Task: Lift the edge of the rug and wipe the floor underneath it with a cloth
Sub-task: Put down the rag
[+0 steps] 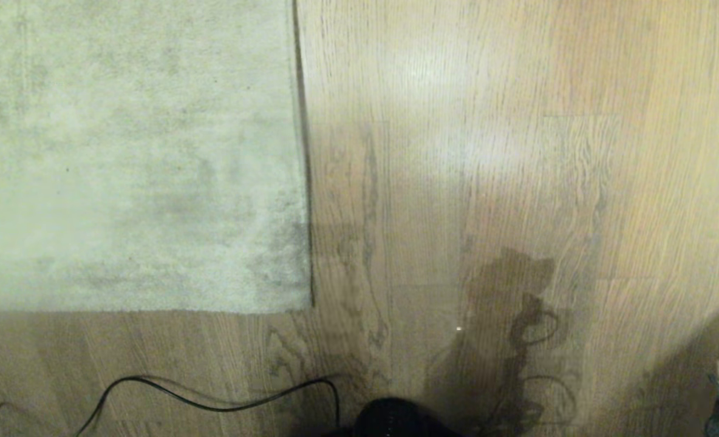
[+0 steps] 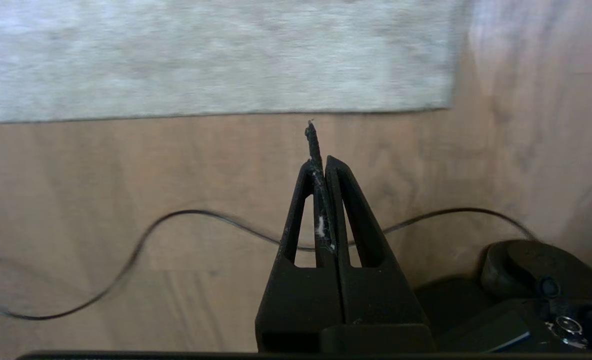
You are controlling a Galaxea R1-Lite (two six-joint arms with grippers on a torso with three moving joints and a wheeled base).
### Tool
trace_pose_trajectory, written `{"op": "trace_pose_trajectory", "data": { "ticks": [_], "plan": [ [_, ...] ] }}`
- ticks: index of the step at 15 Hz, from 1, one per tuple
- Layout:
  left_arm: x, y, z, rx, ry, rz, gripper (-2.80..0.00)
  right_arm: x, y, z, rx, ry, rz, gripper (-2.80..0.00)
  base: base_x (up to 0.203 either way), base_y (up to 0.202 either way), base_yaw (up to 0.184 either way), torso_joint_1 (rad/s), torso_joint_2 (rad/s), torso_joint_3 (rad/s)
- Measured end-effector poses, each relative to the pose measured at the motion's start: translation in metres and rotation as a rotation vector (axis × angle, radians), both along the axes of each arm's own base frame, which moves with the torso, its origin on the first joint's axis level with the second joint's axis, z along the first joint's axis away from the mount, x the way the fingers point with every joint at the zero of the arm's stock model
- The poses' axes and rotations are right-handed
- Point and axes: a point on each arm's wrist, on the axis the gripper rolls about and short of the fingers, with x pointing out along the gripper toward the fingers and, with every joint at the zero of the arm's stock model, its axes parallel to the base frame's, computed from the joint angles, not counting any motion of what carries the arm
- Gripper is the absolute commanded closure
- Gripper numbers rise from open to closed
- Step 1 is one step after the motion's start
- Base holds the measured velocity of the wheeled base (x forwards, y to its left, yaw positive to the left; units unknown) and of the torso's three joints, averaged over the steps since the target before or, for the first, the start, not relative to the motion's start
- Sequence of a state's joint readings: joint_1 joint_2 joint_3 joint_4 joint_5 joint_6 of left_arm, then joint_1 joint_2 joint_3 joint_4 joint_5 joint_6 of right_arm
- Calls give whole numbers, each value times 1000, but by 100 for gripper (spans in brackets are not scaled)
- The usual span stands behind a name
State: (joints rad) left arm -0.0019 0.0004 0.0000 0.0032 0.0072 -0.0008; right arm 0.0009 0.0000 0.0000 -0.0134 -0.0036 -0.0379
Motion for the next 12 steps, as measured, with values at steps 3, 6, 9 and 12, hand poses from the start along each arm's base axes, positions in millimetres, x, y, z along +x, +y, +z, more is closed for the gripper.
{"op": "trace_pose_trajectory", "data": {
  "ticks": [3, 6, 9, 12],
  "plan": [
    [0, 0, 0, -2, 0, 1, 0, 0, 0, 0, 0, 0, 1, 0, 0, -195, 2, 4, 1, 1],
    [0, 0, 0, 0, 0, 2, 0, 0, 0, 0, 0, 0, 2, 0, 0, -121, -2, 2, 2, 1],
    [0, 0, 0, -1, 0, 2, 0, 0, 0, 0, 0, 0, 1, 0, 0, 0, 0, 0, 0, 0],
    [0, 0, 0, 0, 0, 3, 0, 0, 0, 0, 0, 0, 1, 0, 0, 0, 0, 0, 0, 0]
  ]
}}
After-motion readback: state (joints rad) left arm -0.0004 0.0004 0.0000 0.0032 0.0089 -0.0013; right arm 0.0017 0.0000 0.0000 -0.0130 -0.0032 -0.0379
